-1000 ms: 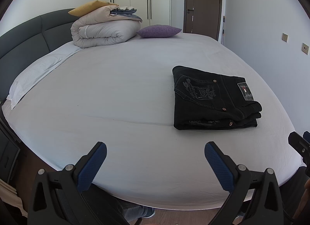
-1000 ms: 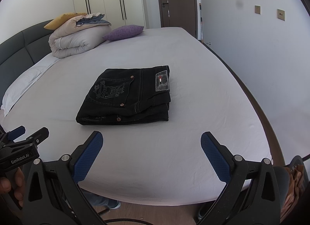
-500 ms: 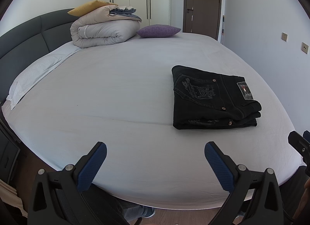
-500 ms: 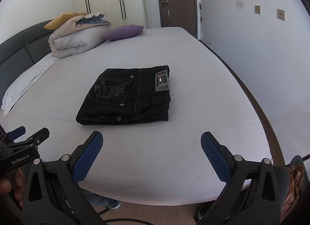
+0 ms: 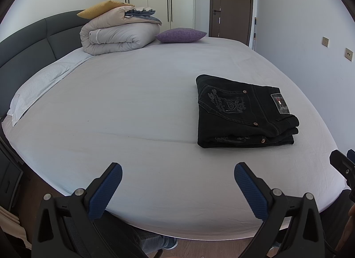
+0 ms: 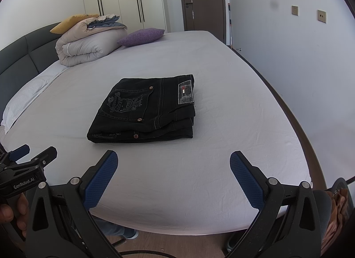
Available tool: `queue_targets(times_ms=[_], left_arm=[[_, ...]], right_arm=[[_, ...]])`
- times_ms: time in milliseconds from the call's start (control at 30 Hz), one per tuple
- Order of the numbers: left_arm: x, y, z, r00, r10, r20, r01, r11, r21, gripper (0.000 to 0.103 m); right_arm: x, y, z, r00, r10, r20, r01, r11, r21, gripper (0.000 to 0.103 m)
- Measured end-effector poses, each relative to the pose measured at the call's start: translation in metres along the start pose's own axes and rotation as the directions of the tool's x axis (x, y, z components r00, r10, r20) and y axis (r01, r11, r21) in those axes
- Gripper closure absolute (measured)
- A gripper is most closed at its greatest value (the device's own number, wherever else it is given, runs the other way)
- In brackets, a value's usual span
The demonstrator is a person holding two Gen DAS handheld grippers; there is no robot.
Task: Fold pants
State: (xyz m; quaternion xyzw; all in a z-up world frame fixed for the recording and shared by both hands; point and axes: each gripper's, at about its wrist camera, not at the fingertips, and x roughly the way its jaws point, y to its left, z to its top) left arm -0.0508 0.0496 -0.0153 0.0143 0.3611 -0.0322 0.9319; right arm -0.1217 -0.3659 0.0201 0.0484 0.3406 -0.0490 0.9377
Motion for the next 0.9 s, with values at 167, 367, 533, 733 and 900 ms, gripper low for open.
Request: queue_targets(times_ms=[167, 367, 533, 733, 900], left_arm=[[-0.0001, 0.0002, 0.0002, 1.000, 0.000, 0.000, 0.000, 1.000, 0.001, 0.000], [0.0004, -0.0003, 0.0002, 1.000, 0.000, -0.001, 0.000, 1.000, 0.001, 0.000], [0.0011, -0.0014, -0.0004, 1.000, 0.012, -0.001, -0.012, 1.000, 0.005, 0.000], [0.0022, -0.0027, -0.0035, 1.000, 0.002, -0.009, -0.002, 1.000, -0.002, 0.000], [-0.0003, -0.0027, -0.0074, 1.000, -0.001, -0.007, 0.001, 1.000, 0.002, 0.000]], right_arm=[[-0.0004, 0.0000, 0.0002, 1.000, 0.000, 0.000, 0.000, 1.000, 0.000, 0.000], [-0.0007, 0.0001, 0.0003, 1.000, 0.000, 0.000, 0.000, 1.000, 0.001, 0.000], [-0.0001, -0.0001, 0.0003, 1.000, 0.002, 0.000, -0.002, 1.000, 0.001, 0.000], [-0.0012, -0.0005, 0.0007, 1.000, 0.001, -0.001, -0.001, 1.000, 0.001, 0.000], [0.0020, 0.0000, -0.0030, 1.000, 0.002, -0.004, -0.002, 1.000, 0.006, 0.000]])
